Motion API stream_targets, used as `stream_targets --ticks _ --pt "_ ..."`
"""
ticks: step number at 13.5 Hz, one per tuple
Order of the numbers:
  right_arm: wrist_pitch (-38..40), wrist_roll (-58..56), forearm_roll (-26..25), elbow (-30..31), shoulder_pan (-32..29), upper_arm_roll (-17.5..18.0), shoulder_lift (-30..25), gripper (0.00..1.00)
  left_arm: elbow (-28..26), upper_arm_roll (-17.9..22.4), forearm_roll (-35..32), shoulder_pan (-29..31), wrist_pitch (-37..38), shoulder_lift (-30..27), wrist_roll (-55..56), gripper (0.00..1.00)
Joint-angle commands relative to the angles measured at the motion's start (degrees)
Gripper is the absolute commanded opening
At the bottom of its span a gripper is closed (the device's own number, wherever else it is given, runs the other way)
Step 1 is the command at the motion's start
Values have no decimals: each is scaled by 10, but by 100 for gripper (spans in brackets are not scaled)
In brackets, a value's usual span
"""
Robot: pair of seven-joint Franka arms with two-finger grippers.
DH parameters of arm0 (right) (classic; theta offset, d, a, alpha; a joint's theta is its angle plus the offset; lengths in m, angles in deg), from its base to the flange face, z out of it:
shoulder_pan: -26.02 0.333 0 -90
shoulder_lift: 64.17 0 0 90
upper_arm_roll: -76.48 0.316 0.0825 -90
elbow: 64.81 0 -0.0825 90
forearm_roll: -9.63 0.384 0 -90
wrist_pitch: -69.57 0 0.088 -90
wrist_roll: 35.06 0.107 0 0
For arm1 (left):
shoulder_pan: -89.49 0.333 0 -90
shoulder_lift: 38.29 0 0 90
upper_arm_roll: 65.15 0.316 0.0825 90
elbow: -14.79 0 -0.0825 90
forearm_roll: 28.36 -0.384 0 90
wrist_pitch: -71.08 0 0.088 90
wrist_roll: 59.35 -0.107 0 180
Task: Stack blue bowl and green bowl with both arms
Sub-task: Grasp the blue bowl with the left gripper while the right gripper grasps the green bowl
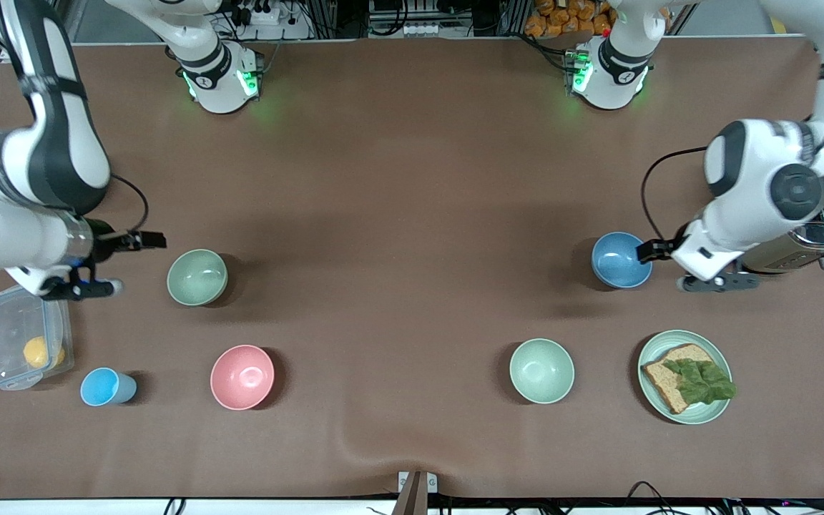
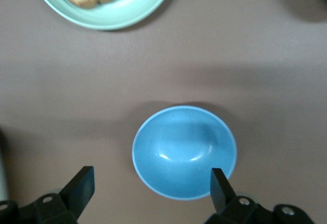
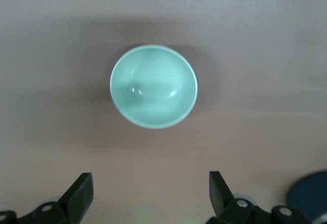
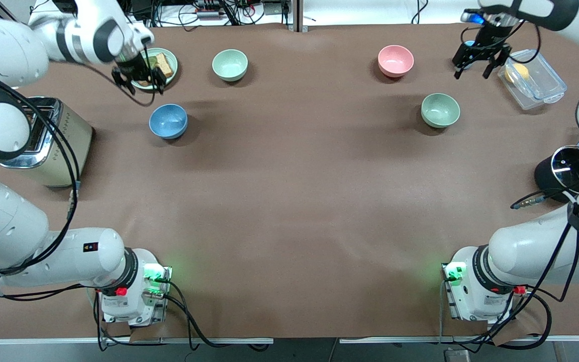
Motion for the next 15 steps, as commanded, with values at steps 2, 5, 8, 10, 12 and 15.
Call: stream_targets --ticks 2,5,8,10,12,15 --pt "-74 -37 -2 10 -17 1 58 100 -23 -3 -11 23 -39 34 -5 100" --pt "-189 -39 -11 76 -16 0 62 100 -22 -3 -13 24 -53 69 -5 100" --pt "-243 -39 -36 98 -20 -1 84 100 -18 -3 -13 24 -53 81 -5 79" --pt "-266 -42 -53 103 -26 -1 98 100 -17 -3 -13 24 -53 84 -5 55" --pt "-305 -60 -55 121 -35 -1 106 100 -14 -3 -13 24 -53 89 -4 31" --pt "-356 -66 -55 151 -38 -1 106 11 -11 -3 -13 24 -53 89 -2 0"
